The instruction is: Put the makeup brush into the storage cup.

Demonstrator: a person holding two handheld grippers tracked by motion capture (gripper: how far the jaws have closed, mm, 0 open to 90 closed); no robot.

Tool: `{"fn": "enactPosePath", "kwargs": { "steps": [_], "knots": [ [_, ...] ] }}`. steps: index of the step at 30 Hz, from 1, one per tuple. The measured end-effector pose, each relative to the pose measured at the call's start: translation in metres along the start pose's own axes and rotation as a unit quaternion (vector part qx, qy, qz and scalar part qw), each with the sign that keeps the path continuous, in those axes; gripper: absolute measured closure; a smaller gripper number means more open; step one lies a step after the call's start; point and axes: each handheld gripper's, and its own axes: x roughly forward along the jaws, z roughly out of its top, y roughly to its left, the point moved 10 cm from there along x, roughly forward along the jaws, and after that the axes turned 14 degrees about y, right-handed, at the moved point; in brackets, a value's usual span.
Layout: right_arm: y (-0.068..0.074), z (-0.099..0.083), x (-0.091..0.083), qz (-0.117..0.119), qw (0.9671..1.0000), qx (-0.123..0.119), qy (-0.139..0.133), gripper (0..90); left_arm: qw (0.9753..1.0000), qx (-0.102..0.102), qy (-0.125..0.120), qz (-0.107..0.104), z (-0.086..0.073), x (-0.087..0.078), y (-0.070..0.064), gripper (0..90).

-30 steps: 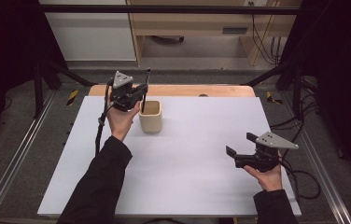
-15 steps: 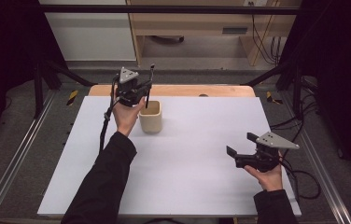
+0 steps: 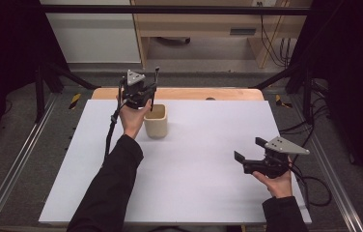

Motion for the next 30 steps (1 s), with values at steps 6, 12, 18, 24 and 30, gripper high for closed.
{"fn": "enactPosePath", "kwargs": {
  "steps": [6, 12, 18, 24, 30],
  "knots": [
    [0.000, 0.000, 0.000, 0.001, 1.0000, -0.001, 0.000, 5.7, 1.0000, 0.005, 0.004, 0.004, -0.004, 0.006, 0.000, 83.9],
    [0.000, 0.000, 0.000, 0.002, 1.0000, -0.001, -0.001, 5.7, 0.9999, 0.004, 0.007, 0.006, -0.012, 0.009, 0.002, 83.9],
    [0.001, 0.000, 0.001, 0.001, 1.0000, 0.001, 0.002, 5.7, 0.9999, 0.007, 0.015, 0.006, -0.021, 0.012, 0.003, 83.9],
    [0.001, 0.000, 0.001, 0.002, 1.0000, 0.001, 0.001, 5.8, 0.9998, 0.010, 0.016, 0.004, -0.027, 0.014, -0.001, 83.9],
    [0.002, 0.000, 0.002, 0.002, 1.0000, -0.001, 0.001, 5.8, 0.9997, 0.014, 0.018, 0.004, -0.034, 0.016, -0.002, 83.9]
  ]
}}
